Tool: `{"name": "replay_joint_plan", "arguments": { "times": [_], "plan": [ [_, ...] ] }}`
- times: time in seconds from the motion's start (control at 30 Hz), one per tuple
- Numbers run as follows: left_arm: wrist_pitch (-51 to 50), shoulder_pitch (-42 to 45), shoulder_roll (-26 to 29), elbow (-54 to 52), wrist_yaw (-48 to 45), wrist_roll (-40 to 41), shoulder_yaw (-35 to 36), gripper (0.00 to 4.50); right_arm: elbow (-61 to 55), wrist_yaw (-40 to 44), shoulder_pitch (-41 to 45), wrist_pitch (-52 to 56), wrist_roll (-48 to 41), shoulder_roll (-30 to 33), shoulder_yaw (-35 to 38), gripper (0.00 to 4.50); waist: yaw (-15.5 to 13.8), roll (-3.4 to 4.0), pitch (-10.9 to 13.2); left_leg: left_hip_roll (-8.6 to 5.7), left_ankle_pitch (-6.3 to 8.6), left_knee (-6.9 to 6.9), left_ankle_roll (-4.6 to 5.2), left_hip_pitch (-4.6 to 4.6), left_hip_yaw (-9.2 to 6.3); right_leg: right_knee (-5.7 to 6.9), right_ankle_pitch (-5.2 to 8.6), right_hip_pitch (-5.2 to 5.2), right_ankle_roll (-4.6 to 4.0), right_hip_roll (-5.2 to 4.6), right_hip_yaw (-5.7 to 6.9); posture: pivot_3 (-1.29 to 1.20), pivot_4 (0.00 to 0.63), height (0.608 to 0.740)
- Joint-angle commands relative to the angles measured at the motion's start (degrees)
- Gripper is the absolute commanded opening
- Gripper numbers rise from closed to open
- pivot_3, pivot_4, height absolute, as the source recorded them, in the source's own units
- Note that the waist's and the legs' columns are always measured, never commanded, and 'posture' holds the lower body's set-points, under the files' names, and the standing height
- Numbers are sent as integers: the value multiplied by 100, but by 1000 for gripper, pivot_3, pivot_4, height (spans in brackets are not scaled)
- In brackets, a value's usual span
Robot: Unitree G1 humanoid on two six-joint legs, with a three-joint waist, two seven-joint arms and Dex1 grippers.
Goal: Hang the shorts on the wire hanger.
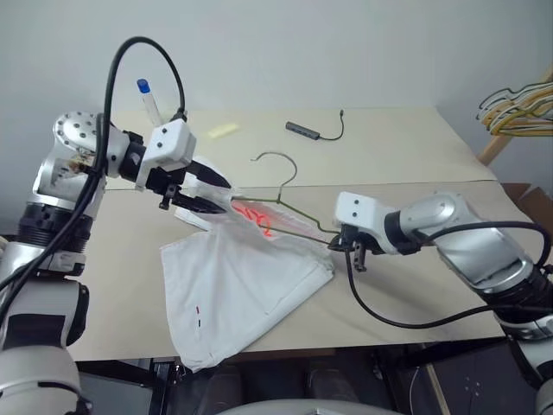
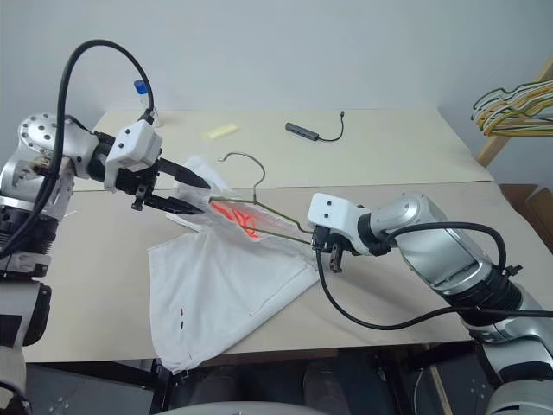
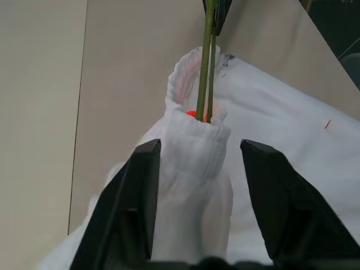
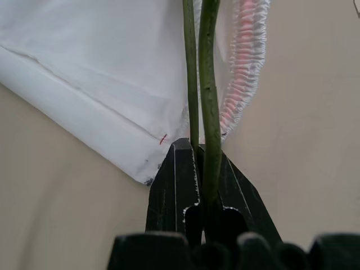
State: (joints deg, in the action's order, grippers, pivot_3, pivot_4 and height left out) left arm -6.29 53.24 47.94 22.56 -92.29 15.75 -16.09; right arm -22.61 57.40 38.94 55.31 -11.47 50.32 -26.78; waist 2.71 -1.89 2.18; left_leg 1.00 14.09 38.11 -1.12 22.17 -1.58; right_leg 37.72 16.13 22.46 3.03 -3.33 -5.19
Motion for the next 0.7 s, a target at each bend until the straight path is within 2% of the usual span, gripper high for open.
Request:
{"name": "replay_joint_plan", "arguments": {
  "times": [0.03,0.17,0.2,0.23,0.27,0.47,0.57,0.7],
  "plan": [
    [238,47,-31,66,-21,-118,-40,2584,-188,9,197,84,5,-30,107,0,1,0,0,0,0,0,0,1,0,-1,0,0,0,0,0,-46,0,740],
    [306,43,-139,201,-21,-209,-15,2584,-193,7,218,150,-25,-52,124,0,1,0,0,0,0,1,0,3,0,-2,0,1,0,-1,0,-47,0,740],
    [279,38,-159,219,-21,-167,-9,2309,-199,3,224,162,-25,-59,124,0,2,0,0,0,0,1,0,4,0,-2,0,1,0,-1,0,-48,0,740],
    [264,34,-172,231,-21,-137,-4,2232,-205,2,227,172,-23,-63,125,0,3,0,0,0,0,2,0,3,1,-1,0,2,0,-1,0,-48,0,740],
    [273,27,-190,241,-21,-134,16,2025,-208,-6,228,174,-13,-66,124,0,4,0,0,0,0,2,0,3,0,-1,0,2,0,-1,0,-48,0,740],
    [269,40,-334,274,-2,-250,204,96,-239,71,222,-59,47,-21,100,0,7,0,0,0,0,7,0,5,-1,1,0,2,0,-1,1,-45,0,740],
    [348,16,-320,320,29,-365,180,43,-212,10,251,31,23,-95,151,0,8,0,0,0,1,7,2,5,-1,1,0,2,0,0,0,-45,0,740],
    [657,-37,-311,392,315,-689,181,43,-64,-300,78,-827,385,-167,242,0,8,0,0,0,1,9,1,4,-1,3,0,2,0,0,0,-45,0,740]
  ]
}}
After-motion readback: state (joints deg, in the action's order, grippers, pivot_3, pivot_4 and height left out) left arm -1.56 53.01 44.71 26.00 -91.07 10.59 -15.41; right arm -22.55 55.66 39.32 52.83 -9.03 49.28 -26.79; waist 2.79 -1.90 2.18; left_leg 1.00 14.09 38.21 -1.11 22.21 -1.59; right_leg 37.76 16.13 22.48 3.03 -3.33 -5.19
